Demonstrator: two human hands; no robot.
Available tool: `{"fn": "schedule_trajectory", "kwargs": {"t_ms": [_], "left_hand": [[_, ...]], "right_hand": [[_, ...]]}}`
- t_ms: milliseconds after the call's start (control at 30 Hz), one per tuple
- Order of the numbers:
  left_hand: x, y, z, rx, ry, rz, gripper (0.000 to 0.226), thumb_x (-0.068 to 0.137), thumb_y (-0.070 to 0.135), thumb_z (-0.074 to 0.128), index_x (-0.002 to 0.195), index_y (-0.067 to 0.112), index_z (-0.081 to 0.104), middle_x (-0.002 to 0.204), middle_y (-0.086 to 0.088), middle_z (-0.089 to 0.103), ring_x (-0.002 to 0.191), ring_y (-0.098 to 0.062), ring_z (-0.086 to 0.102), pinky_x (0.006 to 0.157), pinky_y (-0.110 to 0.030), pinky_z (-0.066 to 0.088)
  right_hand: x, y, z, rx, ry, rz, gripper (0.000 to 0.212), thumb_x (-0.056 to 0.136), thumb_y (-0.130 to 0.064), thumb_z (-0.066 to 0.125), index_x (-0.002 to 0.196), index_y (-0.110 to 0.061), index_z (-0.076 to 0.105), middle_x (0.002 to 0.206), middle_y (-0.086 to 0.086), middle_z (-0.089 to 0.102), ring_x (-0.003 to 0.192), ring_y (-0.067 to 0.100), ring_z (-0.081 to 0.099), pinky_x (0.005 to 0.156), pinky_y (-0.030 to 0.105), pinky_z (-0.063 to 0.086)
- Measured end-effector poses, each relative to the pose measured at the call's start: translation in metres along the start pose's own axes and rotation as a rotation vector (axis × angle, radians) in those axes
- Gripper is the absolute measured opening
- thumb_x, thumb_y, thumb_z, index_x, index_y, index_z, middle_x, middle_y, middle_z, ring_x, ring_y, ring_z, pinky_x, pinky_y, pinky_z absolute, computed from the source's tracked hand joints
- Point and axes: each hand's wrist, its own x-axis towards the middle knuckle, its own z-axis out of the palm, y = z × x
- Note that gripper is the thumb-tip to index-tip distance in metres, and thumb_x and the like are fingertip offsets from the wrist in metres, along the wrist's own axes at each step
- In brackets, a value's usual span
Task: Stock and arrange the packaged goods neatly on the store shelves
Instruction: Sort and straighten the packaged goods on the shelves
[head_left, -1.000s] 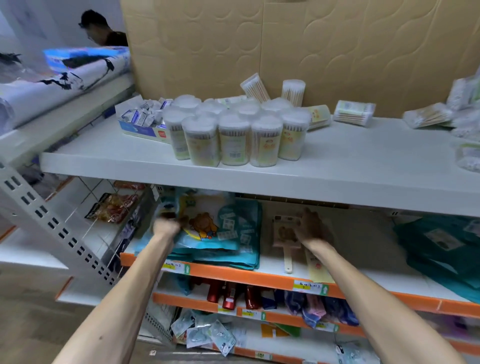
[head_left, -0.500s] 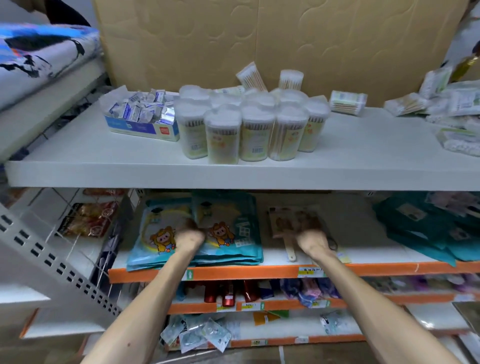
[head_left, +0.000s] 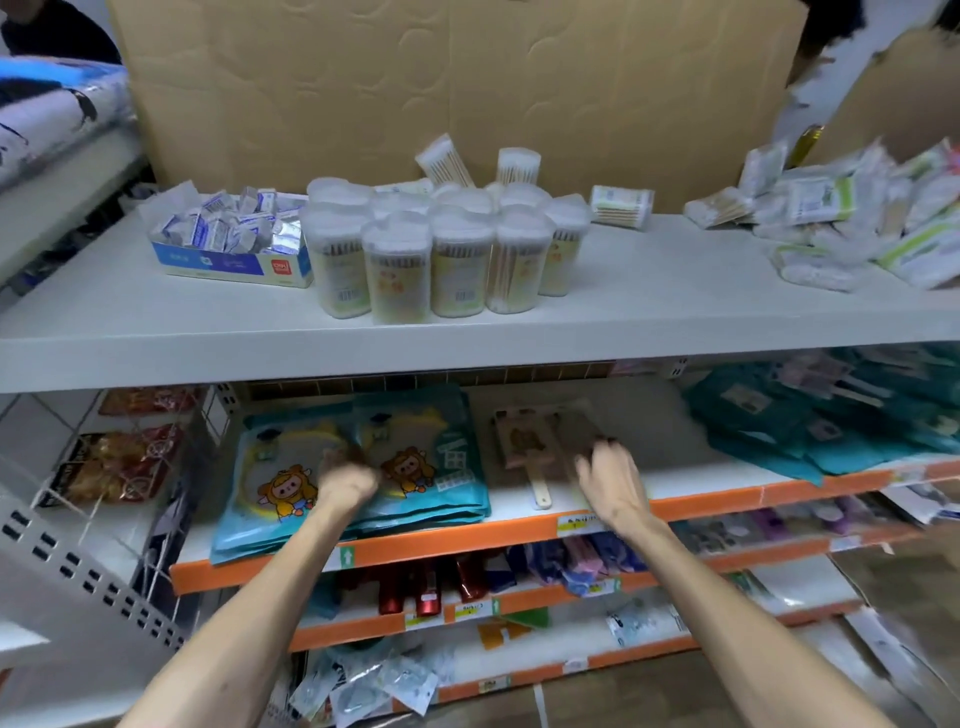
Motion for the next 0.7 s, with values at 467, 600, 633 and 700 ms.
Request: {"fn": "schedule_trajectory", "kwargs": {"t_ms": [467,600,633,700], "left_hand": [[-0.100,0.236,0.057,0.130,0.141,0.775,0.041,0.094,0.026,0.050,0.131,0.006,0.047,0.126,-0.020,0.056,0.114,-0.036,0.054,0.093,-0.041,0.046],[-0.137,0.310,0.094,0.199,0.199,0.995,0.058,0.085,0.024,0.059,0.139,0.009,0.040,0.137,-0.013,0.044,0.122,-0.034,0.045,0.096,-0.047,0.045],[-0.144,0.326,0.105,0.197,0.211,1.052,0.062,0.083,0.021,0.060,0.139,0.008,0.040,0.140,-0.013,0.042,0.126,-0.033,0.042,0.097,-0.048,0.045],[-0.158,0.357,0.127,0.206,0.234,1.131,0.068,0.079,0.018,0.062,0.142,0.006,0.039,0.146,-0.014,0.038,0.134,-0.032,0.036,0.102,-0.049,0.042]], "right_hand": [[-0.030,0.110,-0.073,-0.132,0.112,-0.156,0.048,0.096,-0.035,0.048,0.140,-0.018,0.042,0.142,0.004,0.042,0.129,0.025,0.037,0.103,0.040,0.039],[-0.041,0.171,-0.107,-0.163,0.124,-0.125,0.055,0.096,-0.033,0.049,0.147,-0.018,0.033,0.154,0.002,0.029,0.140,0.024,0.025,0.111,0.043,0.032],[-0.045,0.190,-0.115,-0.175,0.131,-0.103,0.057,0.096,-0.033,0.049,0.148,-0.018,0.031,0.155,0.002,0.027,0.141,0.024,0.023,0.111,0.043,0.030],[-0.052,0.231,-0.131,-0.193,0.153,-0.052,0.059,0.095,-0.035,0.049,0.149,-0.018,0.029,0.156,0.001,0.026,0.142,0.023,0.022,0.112,0.043,0.027]]}}
